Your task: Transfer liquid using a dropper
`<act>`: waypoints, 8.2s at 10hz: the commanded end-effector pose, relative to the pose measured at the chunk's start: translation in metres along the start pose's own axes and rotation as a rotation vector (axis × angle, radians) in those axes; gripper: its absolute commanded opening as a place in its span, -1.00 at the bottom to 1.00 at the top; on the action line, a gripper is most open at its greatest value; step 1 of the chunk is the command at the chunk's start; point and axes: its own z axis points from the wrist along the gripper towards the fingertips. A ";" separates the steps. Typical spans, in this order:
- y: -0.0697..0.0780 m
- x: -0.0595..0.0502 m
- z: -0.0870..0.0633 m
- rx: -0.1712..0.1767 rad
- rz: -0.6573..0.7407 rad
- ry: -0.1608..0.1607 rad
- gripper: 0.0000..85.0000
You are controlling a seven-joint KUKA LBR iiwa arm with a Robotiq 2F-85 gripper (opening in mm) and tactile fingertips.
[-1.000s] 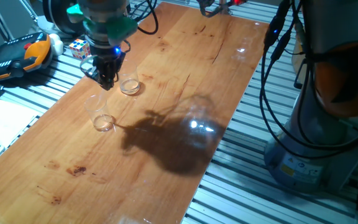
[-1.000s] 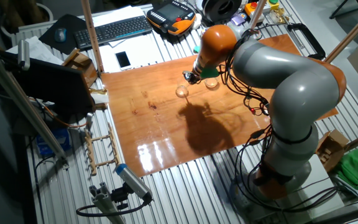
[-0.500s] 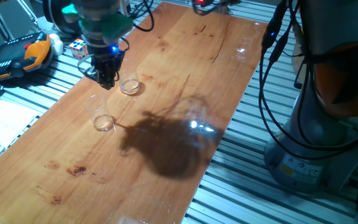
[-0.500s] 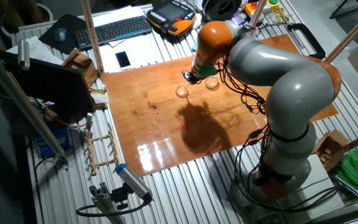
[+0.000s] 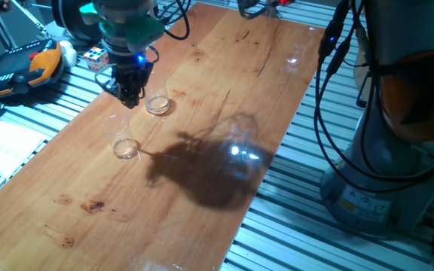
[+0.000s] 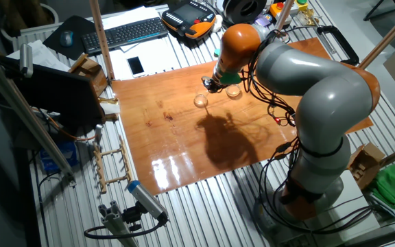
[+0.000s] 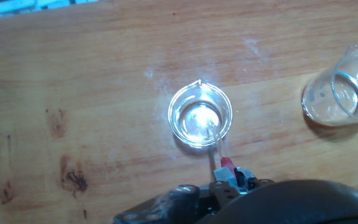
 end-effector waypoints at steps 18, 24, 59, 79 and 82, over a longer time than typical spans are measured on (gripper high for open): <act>-0.086 -0.011 -0.068 0.058 0.147 0.001 -0.98; -0.087 -0.012 -0.067 0.084 0.183 0.044 -0.98; -0.136 -0.056 0.038 0.089 0.187 0.062 -0.98; -0.138 -0.054 0.056 0.067 0.170 0.046 -0.84; -0.138 -0.054 0.057 0.068 0.171 0.042 -0.74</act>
